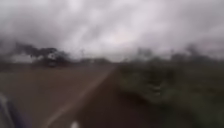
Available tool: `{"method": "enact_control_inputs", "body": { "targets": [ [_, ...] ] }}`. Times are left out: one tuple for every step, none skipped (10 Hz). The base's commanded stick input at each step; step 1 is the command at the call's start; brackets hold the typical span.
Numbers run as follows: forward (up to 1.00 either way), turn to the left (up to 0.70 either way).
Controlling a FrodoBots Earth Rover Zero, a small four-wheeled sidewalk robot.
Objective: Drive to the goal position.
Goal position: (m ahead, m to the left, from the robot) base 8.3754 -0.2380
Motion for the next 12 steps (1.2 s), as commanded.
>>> {"method": "enact_control_inputs", "body": {
  "targets": [
    [0.70,0.00],
    [0.70,0.00],
    [0.70,0.00],
    [0.70,0.00],
    [0.70,0.00],
    [0.70,0.00],
    [0.70,0.00],
    [0.70,0.00],
    [0.70,0.00],
    [0.70,0.00],
    [0.70,0.00],
    [0.70,0.00]
  ]
}}
